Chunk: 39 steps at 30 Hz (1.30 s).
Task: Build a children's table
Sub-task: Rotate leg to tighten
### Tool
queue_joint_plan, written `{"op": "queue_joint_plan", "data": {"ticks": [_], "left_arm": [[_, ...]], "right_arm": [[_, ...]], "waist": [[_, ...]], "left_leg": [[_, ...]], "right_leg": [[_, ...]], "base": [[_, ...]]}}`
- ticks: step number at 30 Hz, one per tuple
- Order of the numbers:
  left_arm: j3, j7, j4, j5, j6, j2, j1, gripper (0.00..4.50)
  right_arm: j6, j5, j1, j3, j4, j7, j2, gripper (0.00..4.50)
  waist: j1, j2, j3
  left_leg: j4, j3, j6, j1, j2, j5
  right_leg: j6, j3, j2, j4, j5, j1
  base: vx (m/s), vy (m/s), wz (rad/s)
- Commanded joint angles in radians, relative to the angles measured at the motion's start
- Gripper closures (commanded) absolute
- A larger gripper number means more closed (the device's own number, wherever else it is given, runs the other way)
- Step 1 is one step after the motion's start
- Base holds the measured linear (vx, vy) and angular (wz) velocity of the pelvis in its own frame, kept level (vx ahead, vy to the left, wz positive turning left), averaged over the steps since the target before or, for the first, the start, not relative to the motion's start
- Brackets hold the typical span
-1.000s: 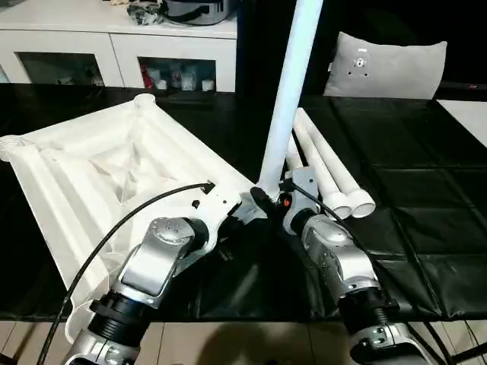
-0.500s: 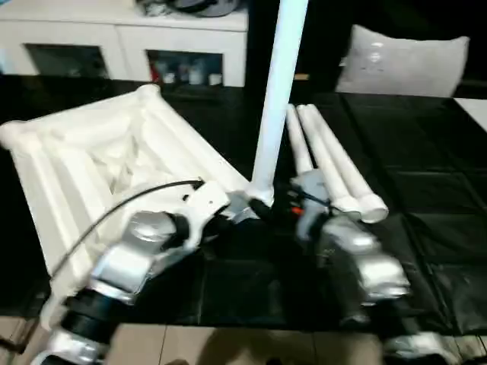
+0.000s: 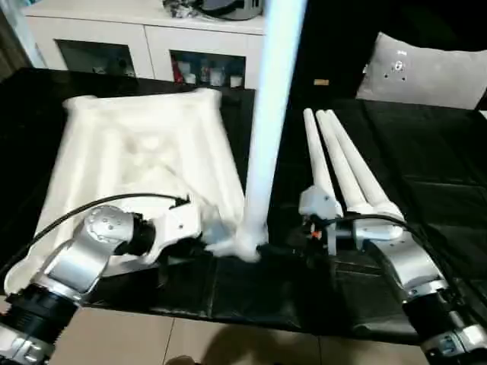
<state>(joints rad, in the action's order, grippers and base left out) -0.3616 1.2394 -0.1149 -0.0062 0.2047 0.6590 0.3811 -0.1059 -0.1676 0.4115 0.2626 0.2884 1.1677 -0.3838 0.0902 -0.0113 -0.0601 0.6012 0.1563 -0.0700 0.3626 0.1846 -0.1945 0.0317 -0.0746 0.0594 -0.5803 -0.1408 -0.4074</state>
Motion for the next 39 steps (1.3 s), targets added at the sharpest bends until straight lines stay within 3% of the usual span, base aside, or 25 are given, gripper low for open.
{"op": "queue_joint_plan", "data": {"ticks": [1, 7, 14, 25, 27, 29, 31, 33, 34, 35, 39], "left_arm": [[-0.019, 0.026, 0.004, 0.004, -0.035, 0.008, 0.027, 4.5], [-0.029, 0.061, -0.031, 0.004, -0.094, 0.019, 0.045, 4.5], [-0.028, 0.078, -0.049, 0.006, -0.113, 0.014, 0.054, 4.5], [-0.018, 0.08, -0.054, -0.005, -0.1, 0.001, 0.046, 4.5], [-0.005, 0.054, -0.034, -0.012, -0.058, -0.008, 0.033, 4.5], [0.029, -0.022, 0.011, -0.032, 0.048, -0.045, 0.019, 4.5], [0.04, -0.044, 0.023, -0.039, 0.077, -0.057, 0.016, 4.5], [0.07, -0.143, 0.072, -0.047, 0.191, -0.119, 0.017, 4.5], [0.07, -0.143, 0.072, -0.047, 0.191, -0.119, 0.017, 4.5], [0.083, -0.231, 0.11, -0.037, 0.275, -0.187, 0.021, 4.5], [0.088, -0.339, 0.155, -0.009, 0.378, -0.282, 0.021, 4.5]], "right_arm": [[0.006, -0.002, 0.018, 0.011, 0.009, 0.03, -0.01, 0.42], [-0.01, -0.013, 0.026, 0.035, 0.014, 0.078, -0.014, 1.09], [-0.059, -0.026, 0.021, 0.044, 0.011, 0.106, -0.014, 1.68], [-0.128, -0.05, -0.004, 0.043, -0.004, 0.102, 0.001, 1.97], [-0.156, -0.053, -0.024, 0.048, -0.02, 0.082, 0.01, 2.24], [-0.194, -0.059, -0.047, 0.04, -0.038, 0.021, 0.037, 2.29], [-0.204, -0.061, -0.052, 0.034, -0.041, 0.001, 0.047, 2.36], [-0.21, -0.054, -0.063, 0.001, -0.031, -0.121, 0.111, 2.41], [-0.21, -0.054, -0.063, 0.001, -0.031, -0.121, 0.111, 2.41], [-0.201, -0.033, -0.068, -0.011, -0.007, -0.224, 0.169, 2.43], [-0.197, -0.002, -0.067, -0.02, 0.032, -0.348, 0.244, 2.46]], "waist": [[-0.008, 0.011, 0.069], [-0.008, 0.006, 0.067], [-0.007, 0.007, 0.067], [-0.005, 0.008, 0.067], [-0.006, 0.008, 0.065], [-0.006, 0.009, 0.064], [-0.008, 0.009, 0.063], [-0.014, 0.006, 0.059], [-0.017, 0.005, 0.057], [-0.019, 0.003, 0.058], [-0.052, 0.003, 0.058]], "left_leg": [[-0.081, -0.006, 0.019, -0.012, 0.046, -0.227], [-0.079, -0.003, 0.017, -0.014, 0.042, -0.239], [-0.08, 0.0, 0.012, -0.018, 0.046, -0.239], [-0.079, 0.002, 0.011, -0.02, 0.045, -0.243], [-0.081, 0.002, 0.007, -0.021, 0.045, -0.254], [-0.082, 0.0, -0.001, -0.024, 0.047, -0.263], [-0.082, -0.001, -0.004, -0.024, 0.045, -0.277], [-0.08, 0.0, -0.011, -0.029, 0.041, -0.307], [-0.079, -0.003, -0.012, -0.028, 0.037, -0.314], [-0.078, -0.004, -0.013, -0.027, 0.036, -0.316], [-0.074, -0.009, -0.005, -0.021, 0.029, -0.325]], "right_leg": [[0.181, 0.049, 0.079, 0.055, -0.317, 0.055], [0.159, 0.051, 0.079, 0.061, -0.385, 0.053], [0.161, 0.052, 0.077, 0.058, -0.388, 0.05], [0.156, 0.052, 0.076, 0.06, -0.397, 0.049], [0.154, 0.052, 0.076, 0.062, -0.413, 0.047], [0.148, 0.053, 0.078, 0.064, -0.433, 0.047], [0.146, 0.051, 0.078, 0.067, -0.454, 0.046], [0.12, 0.048, 0.079, 0.078, -0.535, 0.04], [0.1, 0.043, 0.079, 0.086, -0.583, 0.04], [0.089, 0.04, 0.08, 0.088, -0.602, 0.042], [0.05, 0.026, 0.079, 0.105, -0.656, 0.043]], "base": [[0.0, 0.0, 0.0], [0.0, 0.0, 0.0], [0.0, 0.0, 0.0], [0.0, 0.0, 0.0], [0.0, 0.0, 0.0], [0.0, 0.0, 0.0], [0.0, 0.0, 0.0], [0.0, 0.0, 0.0], [0.0, 0.0, 0.0], [0.0, 0.0, 0.0], [0.0, 0.0, 0.0]]}}
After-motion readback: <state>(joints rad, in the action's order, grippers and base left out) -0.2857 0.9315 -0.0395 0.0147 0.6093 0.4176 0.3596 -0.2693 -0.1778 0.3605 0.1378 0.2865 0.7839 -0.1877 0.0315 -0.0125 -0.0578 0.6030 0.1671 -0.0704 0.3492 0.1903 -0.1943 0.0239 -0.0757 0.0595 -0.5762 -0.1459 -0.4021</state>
